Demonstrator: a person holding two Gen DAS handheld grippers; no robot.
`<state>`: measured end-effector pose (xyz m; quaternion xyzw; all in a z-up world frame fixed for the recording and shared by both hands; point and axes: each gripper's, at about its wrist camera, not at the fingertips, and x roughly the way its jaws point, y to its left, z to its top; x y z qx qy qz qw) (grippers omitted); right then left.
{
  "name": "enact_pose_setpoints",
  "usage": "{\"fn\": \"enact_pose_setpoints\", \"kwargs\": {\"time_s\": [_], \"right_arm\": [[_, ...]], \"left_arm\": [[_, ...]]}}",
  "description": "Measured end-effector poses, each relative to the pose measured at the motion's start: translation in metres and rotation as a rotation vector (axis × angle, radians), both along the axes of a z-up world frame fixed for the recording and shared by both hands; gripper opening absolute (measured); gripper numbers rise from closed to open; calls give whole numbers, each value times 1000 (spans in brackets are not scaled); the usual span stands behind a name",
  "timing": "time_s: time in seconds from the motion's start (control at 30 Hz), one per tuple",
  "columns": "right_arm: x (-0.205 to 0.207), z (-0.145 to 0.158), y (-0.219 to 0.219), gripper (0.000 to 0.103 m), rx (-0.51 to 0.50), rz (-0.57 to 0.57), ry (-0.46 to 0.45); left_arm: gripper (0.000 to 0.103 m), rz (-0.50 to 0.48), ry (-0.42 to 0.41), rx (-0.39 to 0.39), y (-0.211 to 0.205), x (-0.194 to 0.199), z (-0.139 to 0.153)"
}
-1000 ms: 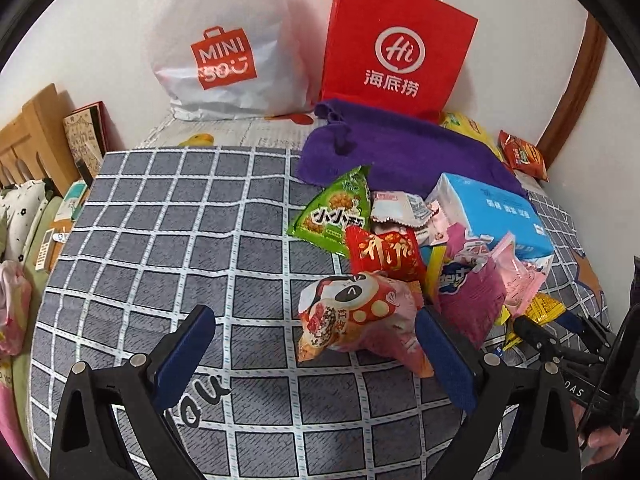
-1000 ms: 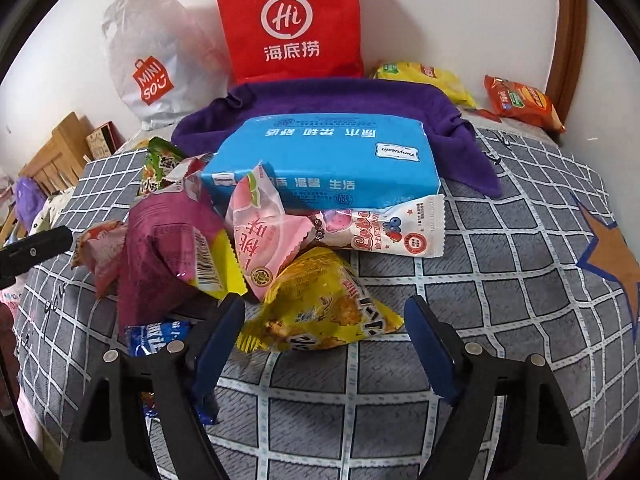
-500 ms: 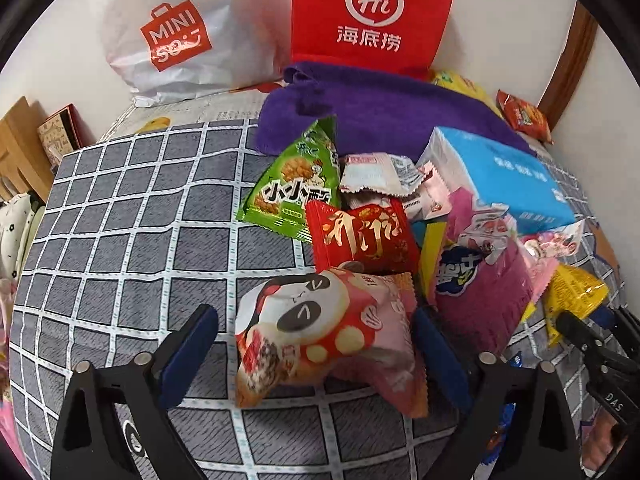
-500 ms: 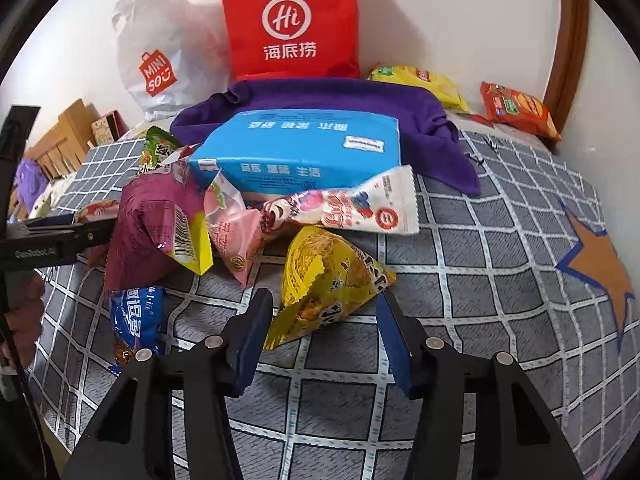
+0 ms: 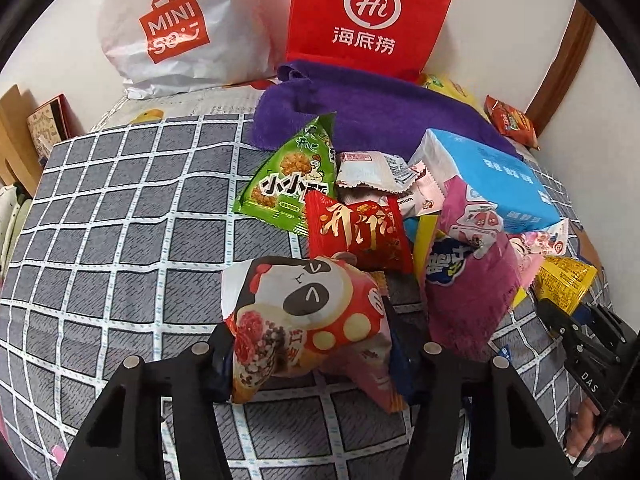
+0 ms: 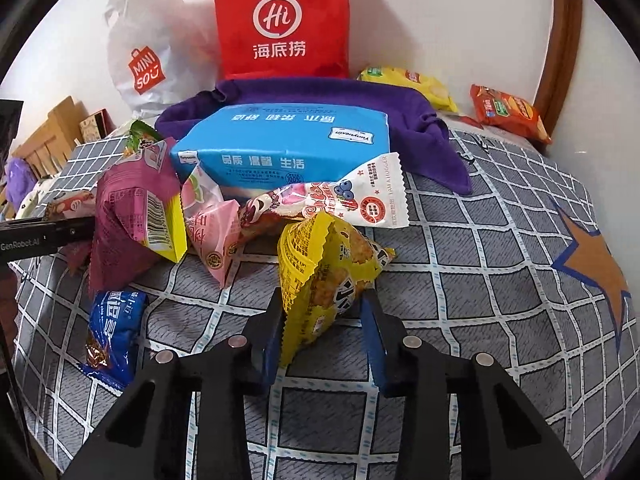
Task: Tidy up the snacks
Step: 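Close left gripper on the panda-print bag while right gripper closes on the yellow triangular bag, then lift and carry both held bags over the purple towel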
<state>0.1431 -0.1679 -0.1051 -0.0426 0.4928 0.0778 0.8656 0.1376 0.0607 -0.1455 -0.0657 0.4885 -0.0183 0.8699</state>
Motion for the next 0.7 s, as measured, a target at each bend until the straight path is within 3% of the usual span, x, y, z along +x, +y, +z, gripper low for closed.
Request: {"fn": "enact_pose_setpoints", "kwargs": {"time_s": [0.4, 0.7], "right_arm": [[-18, 31, -11, 35, 31, -21, -47], [-12, 64, -16, 35, 43, -69, -91]], "left_arm": [[55, 15, -46, -5, 11, -22, 23], [55, -21, -90, -30, -6, -18, 58]]}}
